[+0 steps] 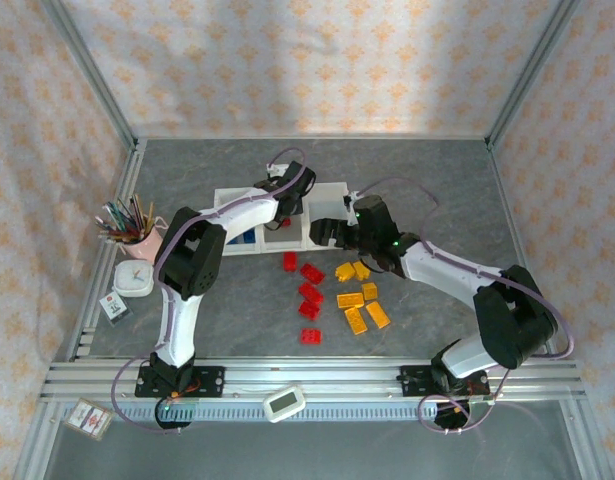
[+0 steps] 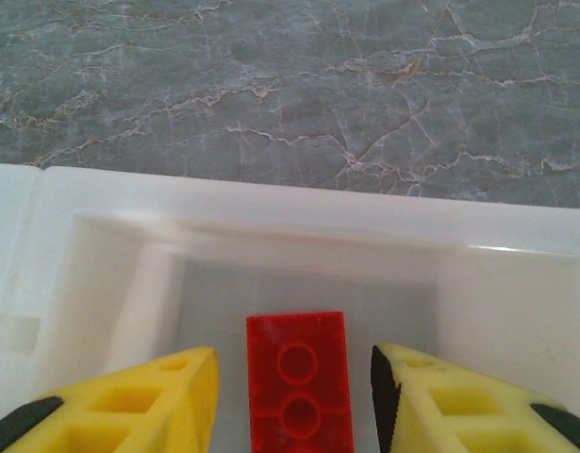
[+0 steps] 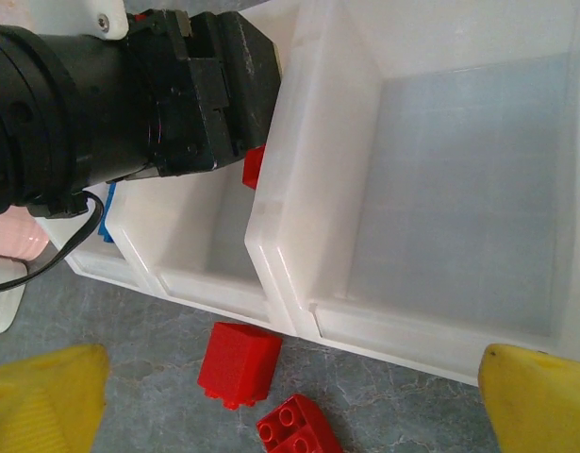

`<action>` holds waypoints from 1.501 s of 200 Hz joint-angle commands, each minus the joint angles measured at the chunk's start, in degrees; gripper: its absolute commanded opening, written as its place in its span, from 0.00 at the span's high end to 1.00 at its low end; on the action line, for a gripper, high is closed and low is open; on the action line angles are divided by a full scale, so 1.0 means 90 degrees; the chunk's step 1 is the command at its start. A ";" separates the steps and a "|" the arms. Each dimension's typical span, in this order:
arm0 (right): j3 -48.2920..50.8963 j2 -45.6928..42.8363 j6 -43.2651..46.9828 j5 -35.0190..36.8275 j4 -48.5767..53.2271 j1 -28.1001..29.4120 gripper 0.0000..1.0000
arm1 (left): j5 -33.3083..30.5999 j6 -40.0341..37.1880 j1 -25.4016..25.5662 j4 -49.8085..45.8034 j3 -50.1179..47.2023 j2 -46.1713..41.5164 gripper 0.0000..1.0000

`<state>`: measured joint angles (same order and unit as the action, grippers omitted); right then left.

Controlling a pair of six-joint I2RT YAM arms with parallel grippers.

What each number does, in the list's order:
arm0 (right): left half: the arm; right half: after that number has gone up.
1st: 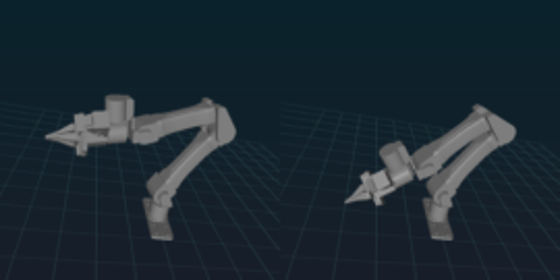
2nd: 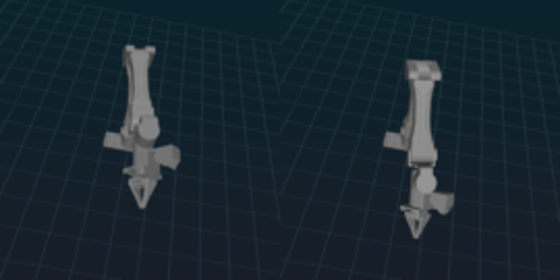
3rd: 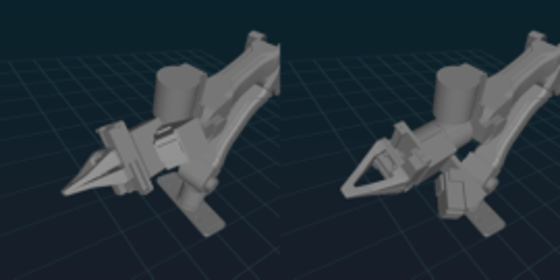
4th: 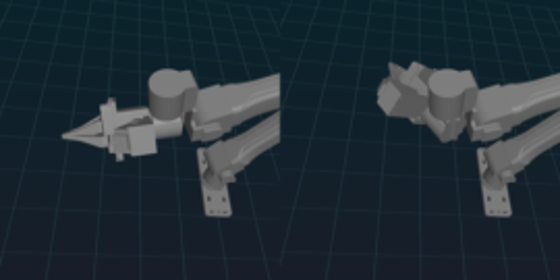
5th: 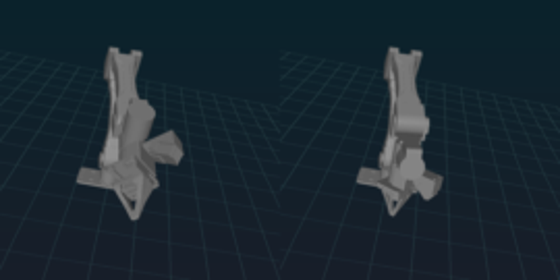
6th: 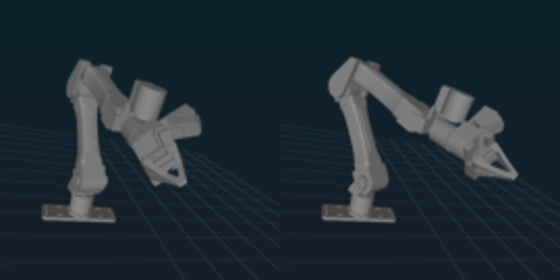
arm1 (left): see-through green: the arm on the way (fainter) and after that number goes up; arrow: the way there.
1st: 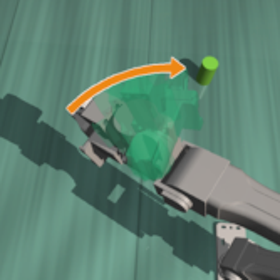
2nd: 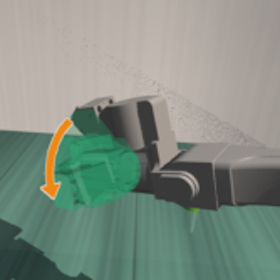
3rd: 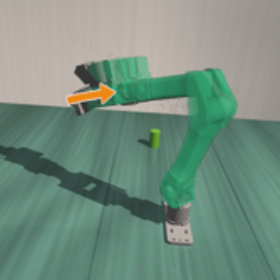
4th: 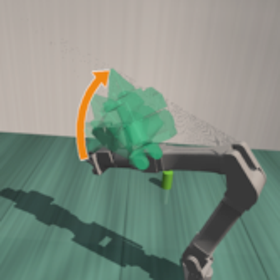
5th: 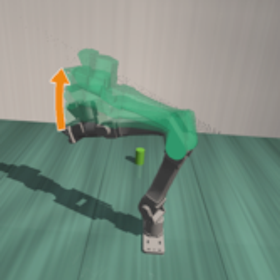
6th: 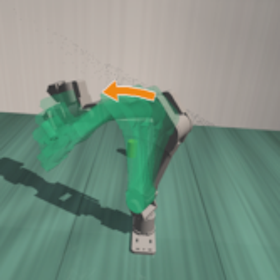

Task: Sort the legos into containers by color
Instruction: Place the lego in the container, then pick up the lego from the center of the table.

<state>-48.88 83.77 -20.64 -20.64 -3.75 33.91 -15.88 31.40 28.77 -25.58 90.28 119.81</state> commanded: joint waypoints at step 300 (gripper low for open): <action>0.1518 -0.0567 0.0306 -0.0586 -0.0278 -0.0047 0.00 | 0.0671 0.2032 0.1783 0.0675 -0.3964 -0.2738 0.24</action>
<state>-35.22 78.26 -19.20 -27.00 -5.06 33.91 -9.54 49.67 44.53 -21.71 52.36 92.99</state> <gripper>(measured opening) 0.996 0.776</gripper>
